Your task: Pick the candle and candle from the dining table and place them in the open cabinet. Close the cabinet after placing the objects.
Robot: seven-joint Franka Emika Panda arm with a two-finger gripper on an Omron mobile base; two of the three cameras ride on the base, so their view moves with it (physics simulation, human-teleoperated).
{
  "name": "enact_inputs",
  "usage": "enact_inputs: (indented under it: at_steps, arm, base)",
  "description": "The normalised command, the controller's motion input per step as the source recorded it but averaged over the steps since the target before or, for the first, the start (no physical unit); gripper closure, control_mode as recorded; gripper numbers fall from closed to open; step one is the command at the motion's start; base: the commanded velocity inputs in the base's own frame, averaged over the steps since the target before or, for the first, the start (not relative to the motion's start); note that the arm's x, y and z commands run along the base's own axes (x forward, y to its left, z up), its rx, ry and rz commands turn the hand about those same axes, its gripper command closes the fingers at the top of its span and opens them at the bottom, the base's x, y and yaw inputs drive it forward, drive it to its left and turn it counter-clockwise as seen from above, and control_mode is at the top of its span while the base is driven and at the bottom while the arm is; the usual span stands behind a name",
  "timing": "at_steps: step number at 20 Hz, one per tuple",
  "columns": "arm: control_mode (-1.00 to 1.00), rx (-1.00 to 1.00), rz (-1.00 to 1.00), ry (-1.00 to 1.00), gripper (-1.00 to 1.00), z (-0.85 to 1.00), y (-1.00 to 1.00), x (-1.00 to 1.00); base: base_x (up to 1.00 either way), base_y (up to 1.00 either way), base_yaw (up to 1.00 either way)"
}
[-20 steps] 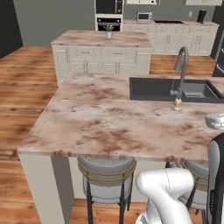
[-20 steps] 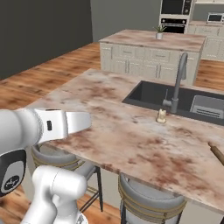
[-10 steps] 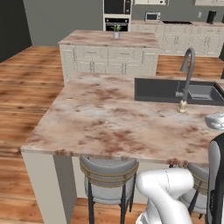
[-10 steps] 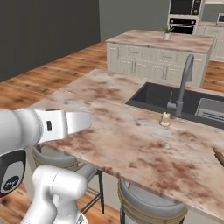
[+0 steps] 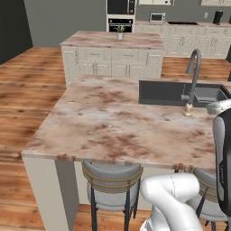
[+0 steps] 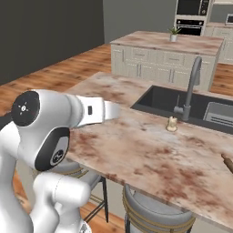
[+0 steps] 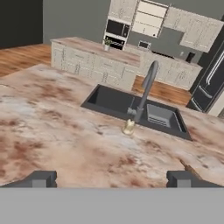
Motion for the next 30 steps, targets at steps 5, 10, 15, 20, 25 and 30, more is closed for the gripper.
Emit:
enact_inputs:
  at_steps: [5, 10, 15, 20, 25, 30]
  arm:
    - [-1.00, 0.01, 0.00, 0.07, -1.00, -0.06, -0.15, 0.50]
    - [-1.00, 0.00, -0.01, 0.07, -1.00, -0.04, 0.00, 0.04]
    - [-1.00, 0.00, -0.14, 0.00, -1.00, -0.32, -0.03, 0.04]
    - [-1.00, 0.02, -0.21, 0.00, -1.00, -0.22, -0.13, 0.17]
    - [-1.00, 0.06, -0.17, 0.01, -1.00, -0.05, -0.17, 0.13]
    - [-1.00, 0.00, 0.00, 0.05, -1.00, -0.14, -0.02, 0.07]
  base:
    - [0.00, 0.00, 0.00]
    - [0.00, 0.00, 0.00]
    - [0.00, 0.00, 0.00]
    - [0.00, 0.00, 0.00]
    - [0.00, 0.00, 0.00]
    - [0.00, 0.00, 0.00]
